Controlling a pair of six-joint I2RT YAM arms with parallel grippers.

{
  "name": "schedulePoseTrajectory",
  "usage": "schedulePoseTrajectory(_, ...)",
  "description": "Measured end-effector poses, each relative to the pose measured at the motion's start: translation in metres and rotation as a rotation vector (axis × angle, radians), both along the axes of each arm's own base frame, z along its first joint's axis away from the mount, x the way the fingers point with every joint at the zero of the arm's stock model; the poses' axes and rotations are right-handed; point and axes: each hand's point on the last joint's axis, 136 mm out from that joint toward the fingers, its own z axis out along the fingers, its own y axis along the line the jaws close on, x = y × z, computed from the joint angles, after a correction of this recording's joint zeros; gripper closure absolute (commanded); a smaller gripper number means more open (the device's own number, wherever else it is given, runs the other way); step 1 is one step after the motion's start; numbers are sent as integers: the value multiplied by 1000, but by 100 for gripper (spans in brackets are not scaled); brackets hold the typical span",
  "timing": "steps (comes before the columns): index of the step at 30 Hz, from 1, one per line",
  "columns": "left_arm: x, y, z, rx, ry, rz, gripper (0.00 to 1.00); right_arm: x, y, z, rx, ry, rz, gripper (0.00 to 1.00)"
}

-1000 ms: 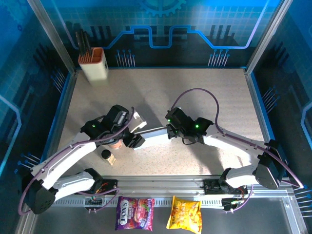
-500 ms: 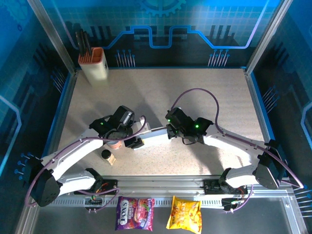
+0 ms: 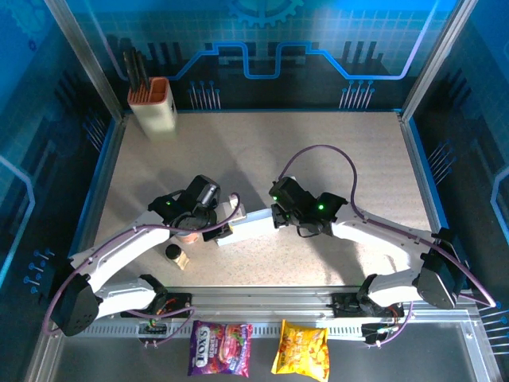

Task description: Fold the paper box

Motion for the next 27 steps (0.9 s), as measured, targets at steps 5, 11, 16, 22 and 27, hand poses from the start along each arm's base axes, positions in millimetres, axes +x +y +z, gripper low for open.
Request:
schedulePoseTrajectory(5, 1, 0, 0, 2, -9, -12, 74, -2, -1, -1, -5, -6, -8, 97)
schedulePoseTrajectory(11, 0, -2, -1, 0, -29, -31, 75, -6, -2, -5, 3, -37, -11, 93)
schedulePoseTrajectory(16, -2, -3, -1, 4, -49, -49, 75, -7, -3, -4, -6, -51, -12, 89)
schedulePoseTrajectory(22, 0, -11, 0, -6, -90, -86, 75, -17, -6, -2, -41, -44, 55, 64)
schedulePoseTrajectory(27, 1, -14, 0, -13, -108, -100, 74, -30, -5, 16, -45, -73, 216, 46)
